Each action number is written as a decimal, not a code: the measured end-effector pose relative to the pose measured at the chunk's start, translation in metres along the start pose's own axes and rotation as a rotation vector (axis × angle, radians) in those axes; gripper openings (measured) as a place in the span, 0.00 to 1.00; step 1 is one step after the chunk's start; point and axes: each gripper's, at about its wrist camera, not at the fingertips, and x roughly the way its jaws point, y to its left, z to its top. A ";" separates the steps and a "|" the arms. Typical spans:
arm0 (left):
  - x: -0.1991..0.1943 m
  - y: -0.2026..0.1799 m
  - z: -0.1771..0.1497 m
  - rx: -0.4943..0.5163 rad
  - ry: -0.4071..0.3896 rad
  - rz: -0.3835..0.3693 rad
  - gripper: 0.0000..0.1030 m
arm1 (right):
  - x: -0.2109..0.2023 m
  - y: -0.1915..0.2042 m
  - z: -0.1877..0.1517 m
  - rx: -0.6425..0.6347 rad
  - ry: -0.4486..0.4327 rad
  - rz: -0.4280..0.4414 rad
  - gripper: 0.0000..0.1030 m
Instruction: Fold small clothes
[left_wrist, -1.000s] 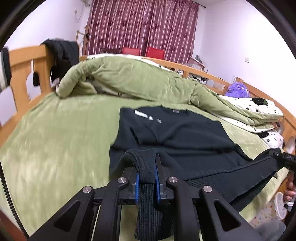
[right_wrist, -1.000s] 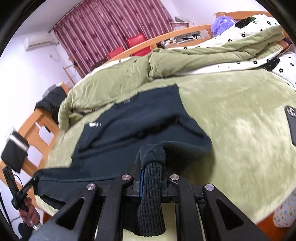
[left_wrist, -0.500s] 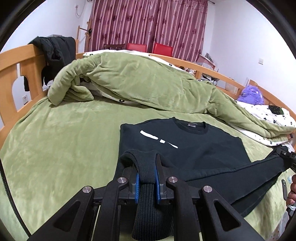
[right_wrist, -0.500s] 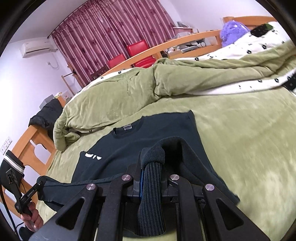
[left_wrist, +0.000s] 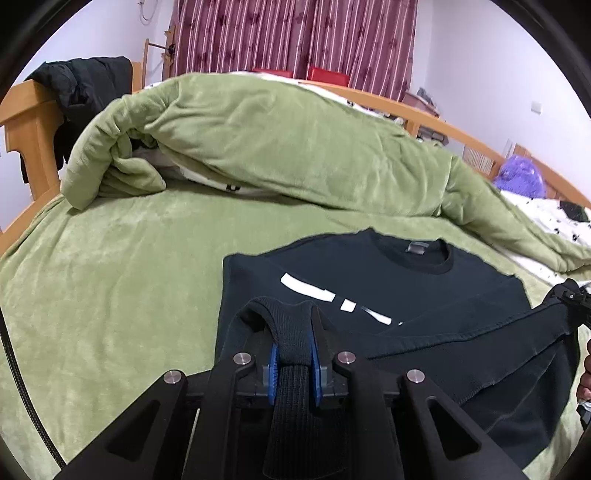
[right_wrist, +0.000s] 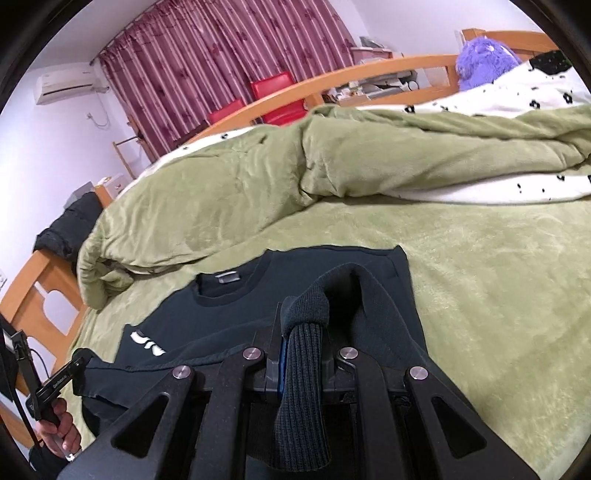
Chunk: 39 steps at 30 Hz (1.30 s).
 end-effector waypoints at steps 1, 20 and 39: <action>0.002 0.000 -0.002 0.002 0.004 0.005 0.15 | 0.006 -0.001 -0.002 0.002 0.010 -0.014 0.10; -0.040 0.031 -0.043 -0.114 0.094 0.010 0.58 | -0.042 -0.027 -0.043 -0.019 0.113 -0.083 0.42; -0.047 0.019 -0.087 -0.082 0.159 -0.036 0.58 | -0.058 -0.002 -0.102 -0.193 0.197 -0.144 0.42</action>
